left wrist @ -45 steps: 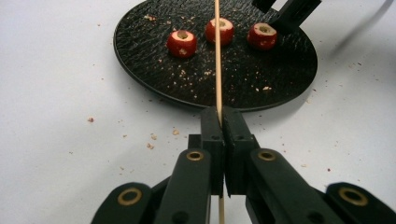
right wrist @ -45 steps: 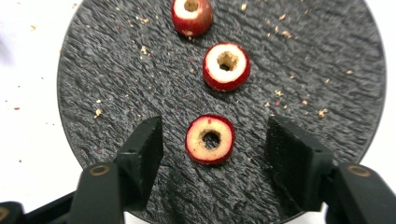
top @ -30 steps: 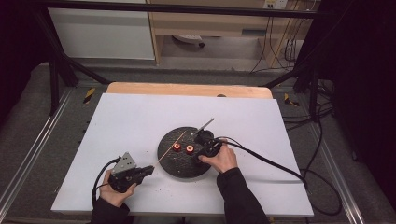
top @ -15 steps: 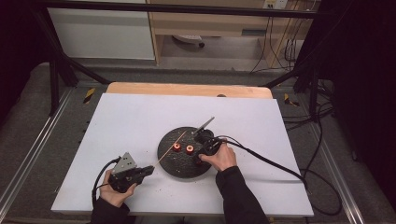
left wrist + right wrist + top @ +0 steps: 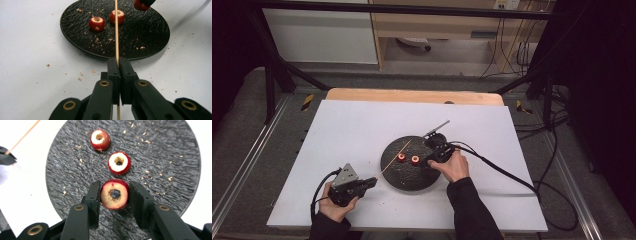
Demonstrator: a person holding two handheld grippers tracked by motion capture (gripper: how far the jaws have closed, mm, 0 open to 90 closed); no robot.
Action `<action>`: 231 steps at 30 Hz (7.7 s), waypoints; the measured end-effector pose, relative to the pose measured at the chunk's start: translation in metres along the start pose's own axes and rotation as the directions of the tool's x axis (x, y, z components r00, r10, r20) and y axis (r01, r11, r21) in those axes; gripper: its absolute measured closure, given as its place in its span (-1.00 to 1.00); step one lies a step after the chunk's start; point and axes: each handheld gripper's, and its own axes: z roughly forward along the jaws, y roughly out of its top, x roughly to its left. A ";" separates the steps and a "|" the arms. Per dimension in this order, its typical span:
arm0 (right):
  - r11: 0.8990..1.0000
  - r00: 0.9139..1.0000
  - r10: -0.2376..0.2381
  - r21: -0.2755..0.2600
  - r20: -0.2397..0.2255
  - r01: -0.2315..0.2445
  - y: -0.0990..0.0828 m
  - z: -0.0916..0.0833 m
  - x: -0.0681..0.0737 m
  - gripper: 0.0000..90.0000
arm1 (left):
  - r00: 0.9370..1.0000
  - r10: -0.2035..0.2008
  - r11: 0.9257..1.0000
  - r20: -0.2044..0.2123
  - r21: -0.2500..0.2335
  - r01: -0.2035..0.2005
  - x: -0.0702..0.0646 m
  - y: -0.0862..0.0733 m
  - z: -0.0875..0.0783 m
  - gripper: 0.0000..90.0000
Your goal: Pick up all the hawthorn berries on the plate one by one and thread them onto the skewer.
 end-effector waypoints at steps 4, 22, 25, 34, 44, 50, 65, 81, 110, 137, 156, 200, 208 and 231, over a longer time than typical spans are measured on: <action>0.999 1.000 0.010 -0.032 -0.010 -0.011 0.000 -0.009 0.000 0.41 | 1.000 -0.002 1.000 -0.002 -0.006 0.002 -0.001 0.000 -0.001 0.95; 0.940 0.994 0.081 -0.327 -0.070 -0.099 -0.027 -0.021 -0.002 0.41 | 1.000 -0.006 1.000 -0.014 -0.018 0.006 -0.002 0.001 -0.001 0.95; 0.908 0.990 0.097 -0.400 -0.099 -0.129 -0.033 -0.020 -0.002 0.41 | 1.000 -0.006 1.000 -0.015 -0.019 0.006 -0.003 0.001 -0.001 0.95; 0.785 0.967 0.162 -0.568 -0.195 -0.246 -0.052 -0.006 0.001 0.41 | 1.000 -0.010 1.000 -0.018 -0.020 0.010 -0.005 0.001 0.000 0.95; 0.662 0.939 0.224 -0.665 -0.263 -0.344 -0.065 0.007 -0.001 0.41 | 1.000 -0.020 0.999 -0.018 -0.026 0.020 -0.009 0.000 0.002 0.95; 0.597 0.933 0.238 -0.718 -0.268 -0.358 -0.065 0.005 -0.001 0.41 | 0.999 -0.029 0.999 -0.028 -0.026 0.028 -0.011 0.000 0.003 0.95; 0.457 0.901 0.246 -0.777 -0.357 -0.433 -0.055 -0.008 -0.008 0.41 | 0.998 -0.053 0.998 -0.040 -0.048 0.051 -0.021 0.000 0.008 0.95; 0.353 0.853 0.226 -0.777 -0.470 -0.521 -0.053 -0.023 -0.018 0.41 | 0.998 -0.051 0.994 -0.029 -0.094 0.048 -0.047 0.015 0.017 0.95; 0.309 0.834 0.209 -0.775 -0.510 -0.551 -0.059 -0.018 -0.017 0.41 | 0.998 -0.058 0.990 -0.022 -0.128 0.055 -0.064 0.032 0.031 0.95; 0.362 0.841 0.192 -0.760 -0.505 -0.539 -0.068 -0.006 -0.007 0.42 | 0.995 -0.094 0.985 -0.027 -0.148 0.089 -0.062 0.068 0.055 0.96; 0.406 0.850 0.170 -0.750 -0.499 -0.522 -0.080 -0.004 0.004 0.42 | 0.998 -0.063 0.986 -0.030 -0.157 0.057 -0.063 0.094 0.067 0.96; 0.827 0.983 0.079 -0.540 -0.166 -0.158 -0.081 -0.012 -0.018 -0.93 | 0.998 -0.058 0.997 -0.027 -0.050 0.057 -0.021 0.032 0.020 0.96; 0.888 0.995 0.034 -0.454 -0.094 -0.073 -0.076 -0.011 -0.016 -0.96 | 0.997 -0.070 0.997 -0.039 -0.028 0.069 -0.006 0.009 0.004 0.96; 0.971 0.992 -0.111 -0.208 0.064 0.122 -0.017 -0.002 -0.003 -0.88 | 0.998 -0.054 0.999 -0.029 -0.008 0.053 0.009 -0.014 -0.013 0.96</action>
